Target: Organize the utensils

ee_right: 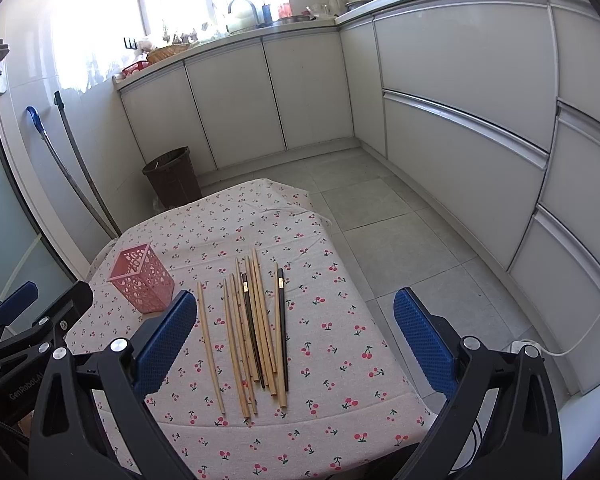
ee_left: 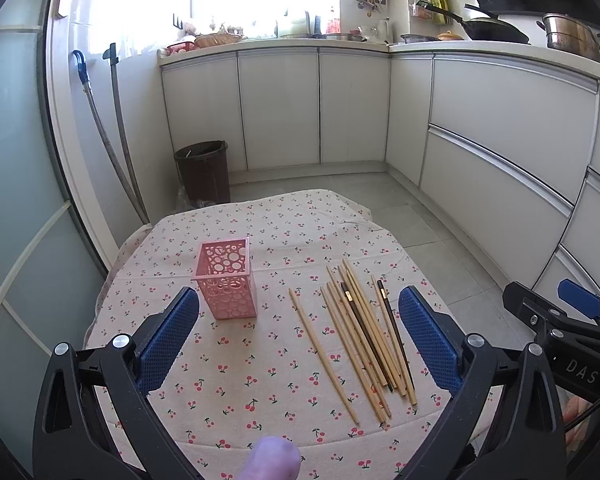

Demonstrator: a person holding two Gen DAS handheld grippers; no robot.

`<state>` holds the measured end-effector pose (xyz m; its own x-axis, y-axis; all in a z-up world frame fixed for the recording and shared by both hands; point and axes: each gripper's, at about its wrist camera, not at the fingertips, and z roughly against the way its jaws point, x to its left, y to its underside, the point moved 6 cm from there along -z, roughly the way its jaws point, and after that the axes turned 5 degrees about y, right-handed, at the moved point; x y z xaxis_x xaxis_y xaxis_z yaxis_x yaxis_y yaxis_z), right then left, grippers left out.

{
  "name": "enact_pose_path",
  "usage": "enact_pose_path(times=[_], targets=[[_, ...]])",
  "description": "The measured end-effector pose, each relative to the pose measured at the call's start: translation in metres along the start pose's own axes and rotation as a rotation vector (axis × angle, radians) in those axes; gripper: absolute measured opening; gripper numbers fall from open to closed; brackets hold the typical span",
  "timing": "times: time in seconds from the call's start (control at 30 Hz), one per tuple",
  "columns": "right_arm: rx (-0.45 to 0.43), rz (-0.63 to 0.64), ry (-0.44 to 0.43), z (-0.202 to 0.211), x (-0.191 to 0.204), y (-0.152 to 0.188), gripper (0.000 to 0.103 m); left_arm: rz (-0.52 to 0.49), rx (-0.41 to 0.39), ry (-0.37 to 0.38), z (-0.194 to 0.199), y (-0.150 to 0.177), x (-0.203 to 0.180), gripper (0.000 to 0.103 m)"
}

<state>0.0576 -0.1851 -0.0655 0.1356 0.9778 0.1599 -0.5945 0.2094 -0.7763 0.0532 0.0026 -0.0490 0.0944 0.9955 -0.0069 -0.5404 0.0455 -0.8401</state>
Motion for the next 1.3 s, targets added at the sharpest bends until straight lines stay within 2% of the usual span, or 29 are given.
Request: enact_pose_path(times=[0.83, 0.9, 1.13, 1.23, 1.3], targets=[[0.004, 0.001, 0.001, 0.0, 0.001, 0.001, 0.096, 0.007, 0.014, -0.005, -0.003, 0.008, 0.006, 0.096], [0.006, 0.002, 0.002, 0.0, 0.001, 0.002, 0.096, 0.005, 0.018, -0.007, -0.004, 0.0, 0.0, 0.096], [0.007, -0.004, 0.005, 0.0, 0.001, 0.003, 0.096, 0.01, 0.027, -0.005, -0.004, 0.002, 0.005, 0.096], [0.024, -0.04, -0.021, -0.001, -0.002, -0.002, 0.096, 0.089, 0.089, -0.001, -0.021, 0.002, 0.018, 0.096], [0.048, -0.078, -0.06, -0.004, -0.003, -0.012, 0.096, 0.18, 0.21, -0.001, -0.046, 0.016, 0.038, 0.096]])
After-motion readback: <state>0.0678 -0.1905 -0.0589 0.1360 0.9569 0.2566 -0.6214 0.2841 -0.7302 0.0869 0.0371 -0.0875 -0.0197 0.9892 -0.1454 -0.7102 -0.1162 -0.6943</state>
